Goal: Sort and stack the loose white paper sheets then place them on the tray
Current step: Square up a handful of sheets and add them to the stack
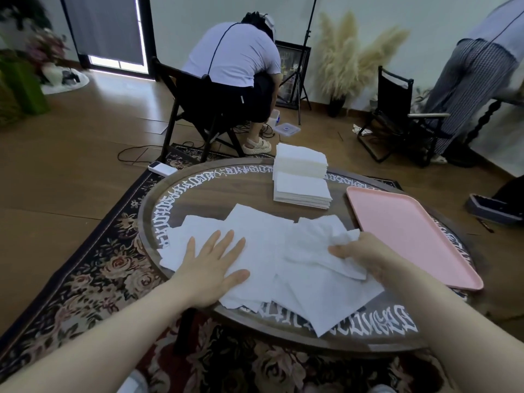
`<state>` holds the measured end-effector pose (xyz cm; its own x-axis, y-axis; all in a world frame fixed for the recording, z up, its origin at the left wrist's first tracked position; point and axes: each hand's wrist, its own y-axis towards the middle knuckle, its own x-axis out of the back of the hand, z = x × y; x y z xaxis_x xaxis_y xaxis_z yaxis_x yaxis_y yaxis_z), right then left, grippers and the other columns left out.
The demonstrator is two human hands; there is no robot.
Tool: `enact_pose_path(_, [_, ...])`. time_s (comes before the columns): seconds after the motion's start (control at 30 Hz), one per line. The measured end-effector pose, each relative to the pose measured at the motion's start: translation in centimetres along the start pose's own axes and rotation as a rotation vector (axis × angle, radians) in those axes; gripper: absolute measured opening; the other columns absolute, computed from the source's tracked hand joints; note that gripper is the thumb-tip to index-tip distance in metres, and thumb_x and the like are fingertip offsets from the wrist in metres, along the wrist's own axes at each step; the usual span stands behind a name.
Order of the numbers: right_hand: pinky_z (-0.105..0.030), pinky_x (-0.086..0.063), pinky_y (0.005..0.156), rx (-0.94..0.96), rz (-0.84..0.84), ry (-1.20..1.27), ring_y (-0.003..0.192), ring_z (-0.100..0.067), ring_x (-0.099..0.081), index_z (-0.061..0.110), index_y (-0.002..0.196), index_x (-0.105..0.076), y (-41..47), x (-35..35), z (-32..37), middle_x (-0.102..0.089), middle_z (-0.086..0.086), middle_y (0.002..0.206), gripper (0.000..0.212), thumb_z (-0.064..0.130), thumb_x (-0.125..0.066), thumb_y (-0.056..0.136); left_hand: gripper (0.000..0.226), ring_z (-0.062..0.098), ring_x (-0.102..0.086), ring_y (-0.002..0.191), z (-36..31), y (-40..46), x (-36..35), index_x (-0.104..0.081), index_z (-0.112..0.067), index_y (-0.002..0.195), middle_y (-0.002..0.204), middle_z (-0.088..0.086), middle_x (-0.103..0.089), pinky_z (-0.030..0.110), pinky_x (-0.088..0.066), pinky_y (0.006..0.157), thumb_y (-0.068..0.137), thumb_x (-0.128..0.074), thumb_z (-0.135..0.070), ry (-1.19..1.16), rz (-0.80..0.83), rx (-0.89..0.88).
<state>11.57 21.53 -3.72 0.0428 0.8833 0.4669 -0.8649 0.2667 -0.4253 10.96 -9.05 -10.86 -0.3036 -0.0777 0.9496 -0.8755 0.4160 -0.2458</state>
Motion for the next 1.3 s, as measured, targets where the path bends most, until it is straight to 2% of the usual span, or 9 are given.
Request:
enact_pose_path(0.23, [-0.033, -0.057, 0.054, 0.181, -0.033, 0.514, 0.076, -0.026, -0.074, 0.004, 0.107, -0.068, -2.7, 3.1, 0.8, -0.076, -0.011, 0.095, 0.033, 0.014, -0.076, 0.077, 0.072, 0.015, 0.020, 0.149, -1.7, -0.7, 2.5, 0.005, -0.027, 0.157, 0.164, -0.003, 0.017, 0.045, 0.013, 0.120, 0.098, -0.017, -0.062, -0.165, -0.099, 0.063])
enact_pose_path(0.33, [-0.041, -0.061, 0.068, 0.308, 0.005, 0.763, 0.090, -0.028, -0.074, 0.003, 0.117, -0.065, -4.0, 2.3, 2.0, -0.075, -0.012, 0.103, 0.046, 0.019, -0.071, 0.075, 0.088, 0.005, -0.011, 0.148, -4.9, -1.9, 5.6, -0.018, -0.032, 0.155, 0.164, -0.009, -0.011, 0.033, -0.008, 0.120, 0.080, -0.030, -0.077, -0.815, -0.201, 0.059])
enact_pose_path(0.43, [-0.051, -0.055, 0.089, 0.351, -0.004, 0.957, 0.106, -0.033, -0.068, 0.004, 0.125, -0.062, -4.8, 0.4, 2.9, -0.070, -0.016, 0.118, 0.044, 0.014, -0.067, 0.082, 0.104, 0.012, -0.046, 0.131, -7.7, -3.0, 7.5, -0.035, -0.035, 0.145, 0.151, -0.004, -0.044, 0.039, -0.034, 0.111, 0.054, -0.044, -0.084, -1.518, -0.022, 0.066])
enact_pose_path(0.5, [-0.044, -0.061, 0.074, 0.341, 0.003, 1.063, 0.091, -0.025, -0.073, 0.010, 0.117, -0.065, -5.0, -1.2, 3.2, -0.074, -0.011, 0.110, 0.026, 0.007, -0.060, 0.091, 0.110, 0.014, -0.052, 0.129, -9.3, -3.2, 7.5, -0.045, -0.027, 0.141, 0.143, -0.003, -0.055, 0.043, -0.038, 0.112, 0.049, -0.056, -0.087, -1.678, 0.088, -0.068])
enact_pose_path(0.6, [-0.039, -0.062, 0.060, 0.324, 0.069, 1.161, 0.082, -0.023, -0.075, 0.013, 0.112, -0.064, -5.3, -4.0, 3.5, -0.076, -0.010, 0.101, 0.020, 0.006, -0.052, 0.097, 0.102, 0.016, -0.060, 0.122, -11.8, -2.4, 7.5, -0.054, -0.024, 0.133, 0.129, -0.005, -0.066, 0.043, -0.044, 0.108, 0.047, -0.084, -0.069, -1.855, -0.121, -0.214])
enact_pose_path(0.83, [-0.056, -0.044, 0.105, 0.237, 0.235, 1.107, 0.114, -0.036, -0.064, 0.004, 0.124, -0.063, -5.2, -6.2, 4.3, -0.070, -0.017, 0.119, 0.035, 0.004, -0.060, 0.089, 0.021, 0.031, -0.067, 0.103, -11.2, 1.3, 8.8, -0.063, -0.011, 0.116, 0.112, 0.011, -0.071, 0.050, -0.053, 0.095, 0.096, -0.059, -0.009, -2.001, -0.630, 0.262])
enact_pose_path(1.0, [-0.039, -0.060, 0.068, 0.186, 0.329, 1.063, 0.097, -0.026, -0.073, 0.011, 0.122, -0.063, -4.9, -4.9, 4.6, -0.073, -0.011, 0.114, 0.033, 0.016, -0.062, 0.089, 0.014, 0.029, -0.068, 0.087, -9.1, 1.7, 9.8, -0.063, -0.010, 0.103, 0.096, 0.012, -0.072, 0.040, -0.056, 0.078, 0.095, -0.057, -0.001, -2.020, -0.544, 0.276])
enact_pose_path(1.17, [-0.037, -0.056, 0.065, 0.090, 0.143, 0.974, 0.100, -0.028, -0.068, 0.007, 0.126, -0.058, -4.3, -4.7, 3.4, -0.071, -0.014, 0.114, 0.037, 0.014, -0.065, 0.091, 0.015, 0.030, -0.069, 0.089, -7.7, 0.6, 8.6, -0.062, -0.012, 0.103, 0.096, 0.011, -0.073, 0.045, -0.055, 0.082, 0.095, -0.057, -0.001, -1.925, -0.332, 0.318])
enact_pose_path(1.3, [-0.038, -0.058, 0.049, -0.120, 0.238, 0.928, 0.088, -0.032, -0.069, 0.004, 0.125, -0.059, -4.3, -4.4, 1.6, -0.071, -0.019, 0.109, 0.039, 0.015, -0.068, 0.088, 0.018, 0.027, -0.073, 0.079, -6.6, -0.3, 7.5, -0.064, -0.012, 0.103, 0.086, 0.009, -0.077, 0.040, -0.058, 0.069, 0.094, -0.056, 0.002, -1.809, -0.171, 0.350])
